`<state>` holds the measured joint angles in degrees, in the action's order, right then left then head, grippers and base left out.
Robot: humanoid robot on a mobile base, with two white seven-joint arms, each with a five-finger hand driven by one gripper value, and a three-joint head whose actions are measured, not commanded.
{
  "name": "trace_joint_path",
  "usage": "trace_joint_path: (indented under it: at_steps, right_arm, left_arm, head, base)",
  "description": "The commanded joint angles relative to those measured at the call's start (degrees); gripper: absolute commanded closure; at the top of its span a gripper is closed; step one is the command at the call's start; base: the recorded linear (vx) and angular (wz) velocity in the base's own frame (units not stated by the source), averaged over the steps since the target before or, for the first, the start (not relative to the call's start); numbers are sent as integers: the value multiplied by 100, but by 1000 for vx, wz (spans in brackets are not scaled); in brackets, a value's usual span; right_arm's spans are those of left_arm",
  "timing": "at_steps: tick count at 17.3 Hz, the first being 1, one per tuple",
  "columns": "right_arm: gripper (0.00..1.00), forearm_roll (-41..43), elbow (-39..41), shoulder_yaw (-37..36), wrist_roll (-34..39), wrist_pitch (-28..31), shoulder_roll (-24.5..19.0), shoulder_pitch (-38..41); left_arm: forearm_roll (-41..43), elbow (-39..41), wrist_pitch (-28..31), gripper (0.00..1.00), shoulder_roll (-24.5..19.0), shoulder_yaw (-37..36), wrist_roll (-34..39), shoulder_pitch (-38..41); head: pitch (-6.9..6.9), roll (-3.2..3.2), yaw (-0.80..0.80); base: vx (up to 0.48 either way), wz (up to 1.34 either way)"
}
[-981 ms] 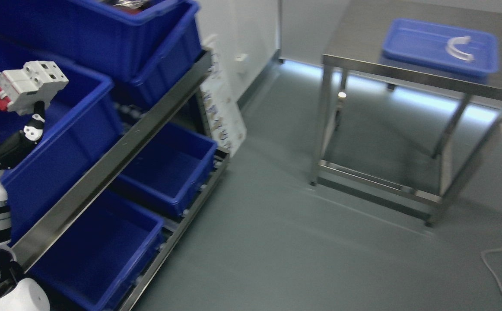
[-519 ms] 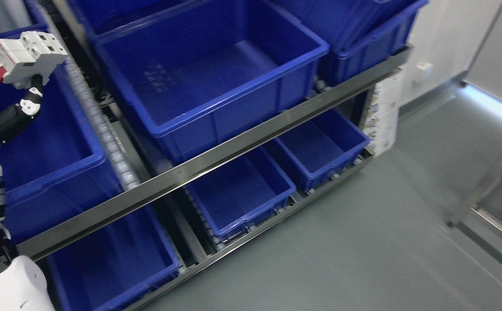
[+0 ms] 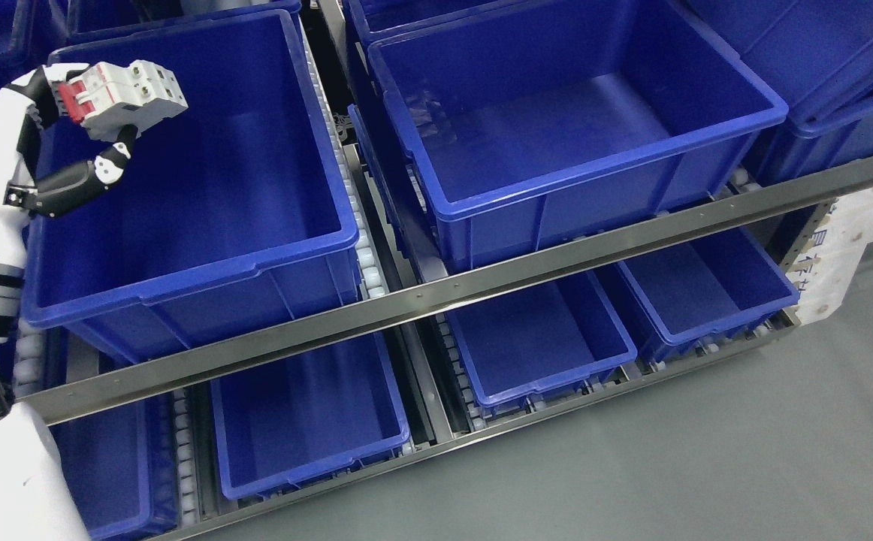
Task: Place circuit breaker on shelf
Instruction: 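Carry the breaker in the left hand over to the blue bin shelf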
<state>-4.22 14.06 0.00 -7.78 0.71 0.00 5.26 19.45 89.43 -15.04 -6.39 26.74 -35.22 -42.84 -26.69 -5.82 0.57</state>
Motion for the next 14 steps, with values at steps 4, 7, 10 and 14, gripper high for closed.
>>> trace_joint_path:
  at_steps: [4,7,10,14]
  right_arm:
    - [0,0,0,114,-4,377,100,1]
    - [0,0,0,114,-4,377,100,1]
    - [0,0,0,114,-4,377,100,1]
    - [0,0,0,114,-4,377,100,1]
  left_arm:
    - [533,-2418,-16,93,-1557,-1538,15,-1005]
    - [621,-3403,-25,93,-1655,-1934,15,-1761]
    - [701,-4159,-25,92,-1647,-2443,15,-2123]
    - [902,-4907,-34,91,-1568,-2928,15,-2272]
  head:
    - [0,0,0]
    - [0,0,0]
    - [0,0,0]
    - [0,0,0]
  base:
    - [57,167]
    - [31,21]
    - [41,8]
    - [53,5]
